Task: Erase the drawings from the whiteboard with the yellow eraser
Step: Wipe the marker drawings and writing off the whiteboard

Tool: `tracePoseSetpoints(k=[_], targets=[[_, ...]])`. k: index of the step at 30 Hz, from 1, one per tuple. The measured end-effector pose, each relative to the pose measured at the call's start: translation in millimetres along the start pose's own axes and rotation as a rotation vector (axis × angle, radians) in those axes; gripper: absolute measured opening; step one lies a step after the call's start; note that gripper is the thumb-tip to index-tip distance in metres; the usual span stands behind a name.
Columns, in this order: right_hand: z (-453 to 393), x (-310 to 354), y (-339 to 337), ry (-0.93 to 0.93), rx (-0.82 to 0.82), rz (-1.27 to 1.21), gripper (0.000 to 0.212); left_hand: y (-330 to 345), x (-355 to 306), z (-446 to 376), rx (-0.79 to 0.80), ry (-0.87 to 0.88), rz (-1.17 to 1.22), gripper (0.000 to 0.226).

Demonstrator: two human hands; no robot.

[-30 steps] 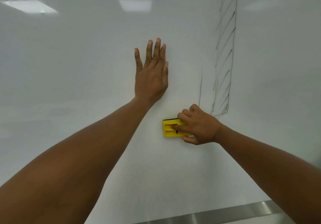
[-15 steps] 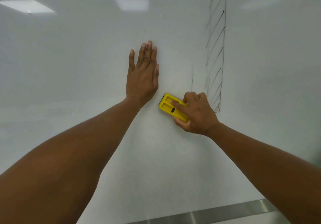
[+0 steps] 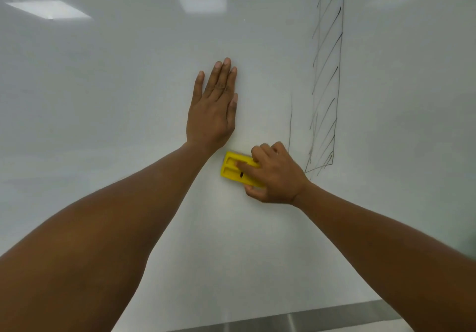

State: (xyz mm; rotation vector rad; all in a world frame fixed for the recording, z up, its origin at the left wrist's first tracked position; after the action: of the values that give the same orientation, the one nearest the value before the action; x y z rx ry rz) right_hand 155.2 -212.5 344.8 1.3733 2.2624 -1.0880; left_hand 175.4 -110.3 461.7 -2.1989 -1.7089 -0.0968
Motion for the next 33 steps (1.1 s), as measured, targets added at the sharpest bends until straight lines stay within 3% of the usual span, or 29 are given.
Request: tracePoseSetpoints(k=[3,5,8,13,16,18,21,24,27,33], targets=[[25.9,22.4,16.1,-0.267,0.157,-0.005,0.042,1.2,-0.9,0.6,0.007,-0.015,-0.014,0.052],[40.6,14.0,15.5,-0.273,0.177,0.006,0.041,2.3,-1.0,1.1,0.008,-0.018,-0.023,0.052],[49.8,-18.9,3.6,-0.135,0.102,0.046,0.044,3.3,-2.5,1.2,-0.002,-0.033,-0.039,0.052],[56.7,-90.1,-30.3,0.361,-0.073,0.155,0.054,5.1,-8.4,2.6,-0.042,-0.110,-0.026,0.052],[61.5,-92.3,-33.3,0.444,-0.110,0.142,0.056,7.8,-10.7,3.0,-0.048,-0.148,-0.025,0.052],[60.5,-75.3,-26.1,0.330,-0.081,0.103,0.056,9.3,-11.3,3.4,-0.051,-0.167,-0.032,0.053],[63.7,-33.4,-3.9,0.014,0.081,0.053,0.051,10.5,-11.3,4.2,-0.054,-0.180,-0.040,0.053],[71.2,-19.9,7.0,-0.049,0.152,0.043,0.048,11.8,-11.4,4.9,-0.043,-0.186,-0.039,0.053],[72.0,-36.0,1.4,0.088,0.079,0.061,0.051,11.5,-11.6,4.9,-0.047,-0.195,-0.039,0.053],[71.1,-84.8,-29.0,0.690,-0.218,0.009,0.053,13.3,-12.3,7.4,-0.046,-0.212,-0.053,0.052]])
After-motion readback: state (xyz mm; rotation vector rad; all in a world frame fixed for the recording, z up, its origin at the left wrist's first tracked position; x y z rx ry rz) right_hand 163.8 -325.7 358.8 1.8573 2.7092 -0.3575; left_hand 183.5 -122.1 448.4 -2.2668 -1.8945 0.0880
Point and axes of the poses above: each hand's wrist, its own z-axis away from the middle knuckle, its own y-axis out of the palm, x = y × z, the point moved 8 cm from there along -z, towards the middle knuckle, and after that the axes turned 1 degree about y, right-handed, at the moved point
